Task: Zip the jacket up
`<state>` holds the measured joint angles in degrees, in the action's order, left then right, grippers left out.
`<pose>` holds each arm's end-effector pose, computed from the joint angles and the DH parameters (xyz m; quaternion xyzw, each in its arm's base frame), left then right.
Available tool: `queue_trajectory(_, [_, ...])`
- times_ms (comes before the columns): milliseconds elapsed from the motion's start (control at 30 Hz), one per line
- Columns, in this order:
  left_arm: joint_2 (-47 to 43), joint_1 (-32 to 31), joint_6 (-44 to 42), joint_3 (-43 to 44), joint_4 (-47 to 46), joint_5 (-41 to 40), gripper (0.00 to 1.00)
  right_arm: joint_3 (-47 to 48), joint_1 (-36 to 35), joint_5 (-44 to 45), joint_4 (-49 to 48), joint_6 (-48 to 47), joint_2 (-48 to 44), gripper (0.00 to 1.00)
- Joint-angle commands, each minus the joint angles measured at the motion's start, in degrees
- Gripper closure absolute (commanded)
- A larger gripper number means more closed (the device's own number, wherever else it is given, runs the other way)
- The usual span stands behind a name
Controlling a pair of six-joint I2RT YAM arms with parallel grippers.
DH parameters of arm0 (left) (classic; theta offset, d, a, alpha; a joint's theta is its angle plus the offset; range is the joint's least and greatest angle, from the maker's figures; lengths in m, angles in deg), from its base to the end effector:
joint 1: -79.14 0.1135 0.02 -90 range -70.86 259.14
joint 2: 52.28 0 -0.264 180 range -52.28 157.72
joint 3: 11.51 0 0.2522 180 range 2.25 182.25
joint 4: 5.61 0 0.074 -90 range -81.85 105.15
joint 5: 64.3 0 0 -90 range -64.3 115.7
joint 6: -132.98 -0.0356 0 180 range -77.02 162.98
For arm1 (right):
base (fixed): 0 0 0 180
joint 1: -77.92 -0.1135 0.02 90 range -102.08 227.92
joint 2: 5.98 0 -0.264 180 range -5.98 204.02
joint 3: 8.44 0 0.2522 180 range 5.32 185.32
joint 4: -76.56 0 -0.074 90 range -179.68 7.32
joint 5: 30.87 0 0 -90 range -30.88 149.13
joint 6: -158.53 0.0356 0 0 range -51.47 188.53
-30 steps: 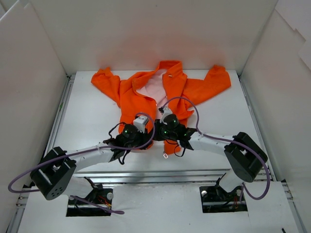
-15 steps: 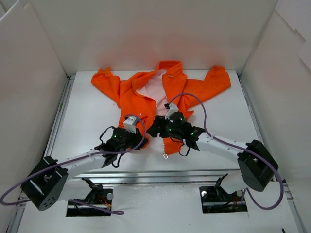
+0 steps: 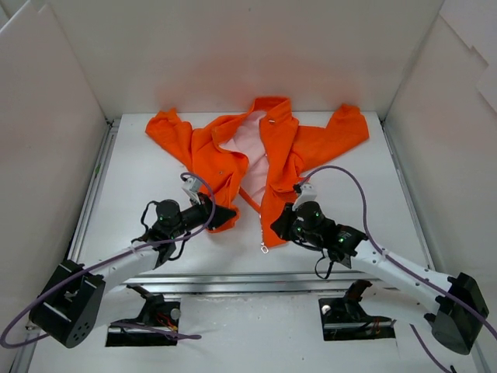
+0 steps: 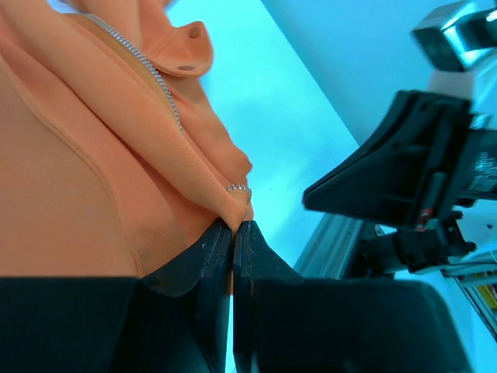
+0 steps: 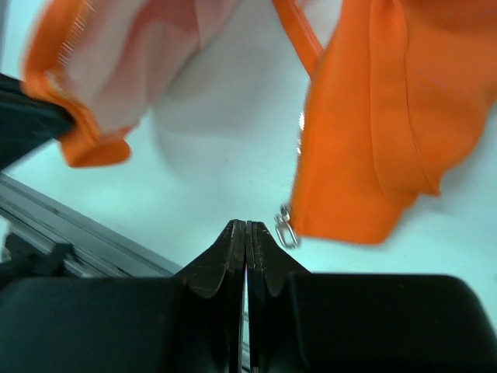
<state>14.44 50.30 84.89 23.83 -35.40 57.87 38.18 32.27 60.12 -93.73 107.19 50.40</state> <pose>0.1968 -0.1300 0.2218 0.1135 0.7063 -0.5498 0.4313 0.1582 0.1610 0.2541 -0.0448 0.8152 0.3822 0.4327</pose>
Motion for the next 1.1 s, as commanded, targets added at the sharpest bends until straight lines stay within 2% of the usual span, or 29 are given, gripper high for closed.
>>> queue_trajectory(0, [-2.2, 0.5, 1.1, 3.2, -8.2, 8.3, 1.00, -0.1, -2.2, 4.8, 7.5, 0.5, 1.0, 0.99])
queue_trajectory(100, [-3.5, 0.5, -0.5, 3.7, -6.0, 8.4, 1.00, -0.3, -3.3, 5.9, 8.1, 0.6, 3.5, 0.91])
queue_trajectory(133, [-3.8, 0.5, -0.6, 3.7, -5.8, 8.4, 1.00, 0.3, -3.5, 6.6, 8.1, 0.5, 4.3, 0.87])
queue_trajectory(167, [-4.3, 1.1, -1.0, 3.7, -5.5, 8.4, 1.00, 0.7, -3.6, 7.0, 8.2, 0.5, 5.0, 0.77])
queue_trajectory(267, [-6.3, 1.1, -3.7, 3.6, -2.3, 7.7, 1.00, 2.4, -3.6, 8.1, 8.0, -0.6, 8.8, 0.68])
queue_trajectory(467, [-7.5, 1.1, -5.4, 2.9, 0.4, 6.0, 1.00, 7.8, -4.0, 11.6, 10.6, -1.3, 20.3, 0.67])
queue_trajectory(600, [-7.4, 1.1, -5.3, 2.7, 0.4, 5.8, 1.00, 8.7, -4.3, 12.4, 10.9, -0.3, 22.7, 0.66])
queue_trajectory(667, [-7.2, 1.1, -5.3, 2.8, 0.7, 6.0, 1.00, 9.3, -4.7, 11.7, 10.4, -0.4, 24.4, 0.60])
queue_trajectory(800, [-7.5, 1.1, -5.3, 2.6, 0.5, 6.2, 1.00, 10.4, -5.7, 12.4, 11.1, 0.1, 27.4, 0.55])
queue_trajectory(1067, [-8.7, 1.1, -5.1, 2.1, 0.8, 5.1, 1.00, 12.0, -6.6, 16.7, 15.1, 2.5, 32.7, 0.54])
